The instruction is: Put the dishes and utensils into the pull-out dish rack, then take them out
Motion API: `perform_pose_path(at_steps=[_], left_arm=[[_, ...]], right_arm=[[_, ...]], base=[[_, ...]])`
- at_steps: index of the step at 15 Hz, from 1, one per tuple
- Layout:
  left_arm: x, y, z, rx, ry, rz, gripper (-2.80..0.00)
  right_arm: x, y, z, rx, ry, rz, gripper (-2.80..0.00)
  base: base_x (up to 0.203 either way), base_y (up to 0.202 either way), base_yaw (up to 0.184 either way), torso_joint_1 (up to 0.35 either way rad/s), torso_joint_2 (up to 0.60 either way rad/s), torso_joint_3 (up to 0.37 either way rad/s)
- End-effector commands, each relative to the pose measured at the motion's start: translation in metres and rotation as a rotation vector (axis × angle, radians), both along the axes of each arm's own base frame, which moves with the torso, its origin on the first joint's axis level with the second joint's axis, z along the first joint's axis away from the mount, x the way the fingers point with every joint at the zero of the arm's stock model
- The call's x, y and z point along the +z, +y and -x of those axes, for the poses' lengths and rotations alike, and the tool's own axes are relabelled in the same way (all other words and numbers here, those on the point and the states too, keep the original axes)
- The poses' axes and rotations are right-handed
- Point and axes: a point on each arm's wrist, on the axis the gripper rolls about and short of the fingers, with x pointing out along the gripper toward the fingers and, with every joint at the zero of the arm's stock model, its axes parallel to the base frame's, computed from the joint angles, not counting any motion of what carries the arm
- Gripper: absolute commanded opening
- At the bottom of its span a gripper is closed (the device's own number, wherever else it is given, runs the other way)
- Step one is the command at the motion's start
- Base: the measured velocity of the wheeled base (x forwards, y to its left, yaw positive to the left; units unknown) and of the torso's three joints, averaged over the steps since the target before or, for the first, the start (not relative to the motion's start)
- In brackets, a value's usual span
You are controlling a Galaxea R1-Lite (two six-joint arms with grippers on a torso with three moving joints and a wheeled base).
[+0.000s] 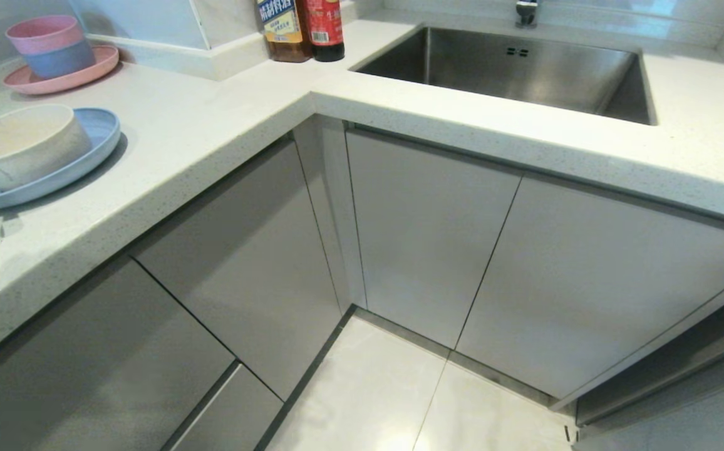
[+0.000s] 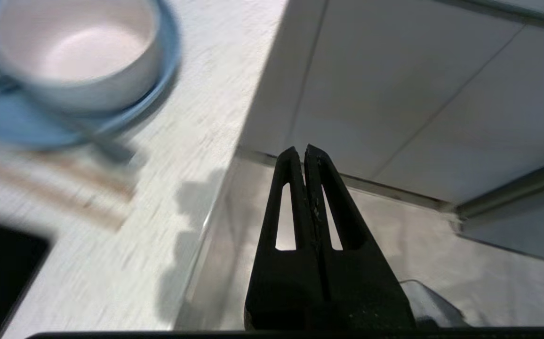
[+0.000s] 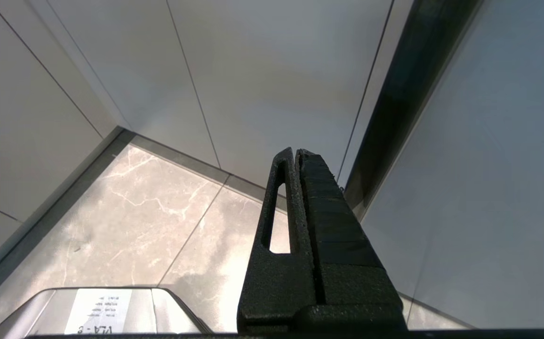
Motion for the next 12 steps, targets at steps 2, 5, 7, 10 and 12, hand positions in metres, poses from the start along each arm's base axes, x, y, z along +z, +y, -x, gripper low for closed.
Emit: perform_pose_path(at_steps=[2,5,7,10,12], left_arm=[[-0.044,0.007,0.064,0.088,-0.094,-0.003,-2.8],[-0.095,0.005,0.075,0.144,-0.168,-0.003,-2.8],[-0.121,0.003,0.07,0.2,-0.272,-0.002,-2.8],[-0.143,0.004,0.059,0.341,-0.38,0.015,-2.8],[-0.157,0.005,0.07,0.323,-0.413,0.018,-2.8]], right_arm=[[0.0,0.0,0.0,0.0,0.002,0.0,-2.8],[0.0,0.0,0.0,0.0,0.002,0.0,-2.8],[0.0,0.0,0.0,0.0,0.002,0.0,-2.8],[0.0,0.0,0.0,0.0,0.002,0.0,-2.8],[0.0,0.0,0.0,0.0,0.002,0.0,-2.8]], base=[[0.0,0.0,0.0,0.0,0.0,0.0],[0.0,0.0,0.0,0.0,0.0,0.0],[0.0,0.0,0.0,0.0,0.0,0.0],[0.0,0.0,0.0,0.0,0.0,0.0],[0.0,0.0,0.0,0.0,0.0,0.0]])
